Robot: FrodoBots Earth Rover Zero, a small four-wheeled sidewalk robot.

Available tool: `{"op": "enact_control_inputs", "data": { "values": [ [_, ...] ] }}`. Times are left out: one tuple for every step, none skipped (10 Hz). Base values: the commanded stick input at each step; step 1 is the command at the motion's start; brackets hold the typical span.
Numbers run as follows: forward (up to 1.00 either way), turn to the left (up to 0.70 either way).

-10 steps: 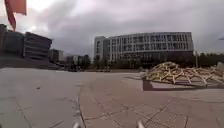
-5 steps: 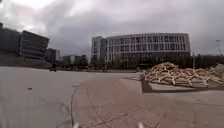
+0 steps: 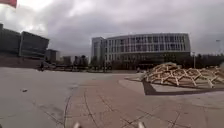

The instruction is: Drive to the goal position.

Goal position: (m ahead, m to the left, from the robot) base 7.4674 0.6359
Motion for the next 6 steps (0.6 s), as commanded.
{"op": "enact_control_inputs", "data": {
  "values": [
    [0.45,0.0],
    [0.45,0.0],
    [0.45,0.0],
    [0.45,0.0],
    [0.45,0.0],
    [0.45,0.0]
  ]
}}
